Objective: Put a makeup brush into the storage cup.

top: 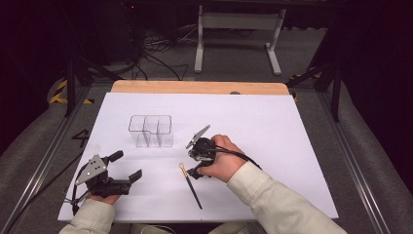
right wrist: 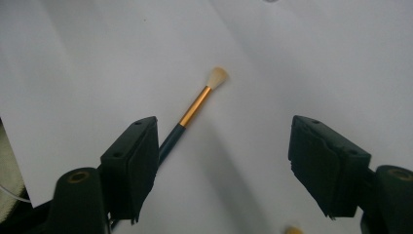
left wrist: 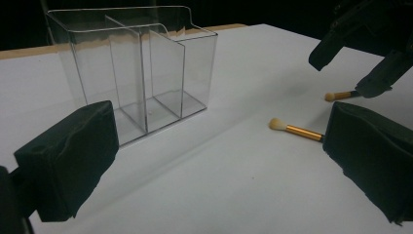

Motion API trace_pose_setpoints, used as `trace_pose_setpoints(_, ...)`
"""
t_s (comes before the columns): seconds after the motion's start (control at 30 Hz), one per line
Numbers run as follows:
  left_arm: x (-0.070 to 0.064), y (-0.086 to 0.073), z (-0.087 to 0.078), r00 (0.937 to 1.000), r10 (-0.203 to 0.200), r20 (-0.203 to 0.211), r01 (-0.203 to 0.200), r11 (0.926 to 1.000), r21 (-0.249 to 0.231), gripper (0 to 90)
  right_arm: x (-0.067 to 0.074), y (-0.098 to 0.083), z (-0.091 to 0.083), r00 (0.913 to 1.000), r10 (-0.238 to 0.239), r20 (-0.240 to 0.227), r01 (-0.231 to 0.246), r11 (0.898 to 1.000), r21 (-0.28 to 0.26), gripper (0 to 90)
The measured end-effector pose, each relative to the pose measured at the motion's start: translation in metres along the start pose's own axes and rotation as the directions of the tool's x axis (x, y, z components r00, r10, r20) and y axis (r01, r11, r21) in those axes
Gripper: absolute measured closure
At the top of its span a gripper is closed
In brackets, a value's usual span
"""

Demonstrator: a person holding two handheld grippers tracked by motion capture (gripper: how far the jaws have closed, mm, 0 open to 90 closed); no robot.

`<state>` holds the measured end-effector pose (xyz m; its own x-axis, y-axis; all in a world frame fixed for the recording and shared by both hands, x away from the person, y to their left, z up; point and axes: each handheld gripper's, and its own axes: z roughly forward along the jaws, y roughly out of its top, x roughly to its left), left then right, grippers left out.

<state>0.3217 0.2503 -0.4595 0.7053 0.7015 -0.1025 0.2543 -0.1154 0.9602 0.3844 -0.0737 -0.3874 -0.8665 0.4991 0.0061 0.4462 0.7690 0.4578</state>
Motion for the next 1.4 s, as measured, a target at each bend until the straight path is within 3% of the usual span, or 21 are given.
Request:
trace_pose_setpoints(0.27,0.001,0.0,0.001,1.0,-0.004,0.003,0.004,1.0,-0.003,0.4,0.006,0.004,0.011,0.9997,0.025,-0.002,-0.025,0.997,0.07,35.3)
trace_pose_setpoints(0.93,0.002,-0.001,0.004,0.9997,-0.016,0.019,0.015,0.9996,0.022,0.5,0.014,0.009,0.032,0.9997,0.017,-0.02,-0.014,0.99,0.142,48.5)
trace_pose_setpoints(1.4,0.002,-0.001,0.005,0.9996,-0.021,0.018,0.021,0.9996,0.02,0.8,0.023,0.012,0.046,0.9998,-0.003,-0.02,0.006,0.985,0.17,48.2)
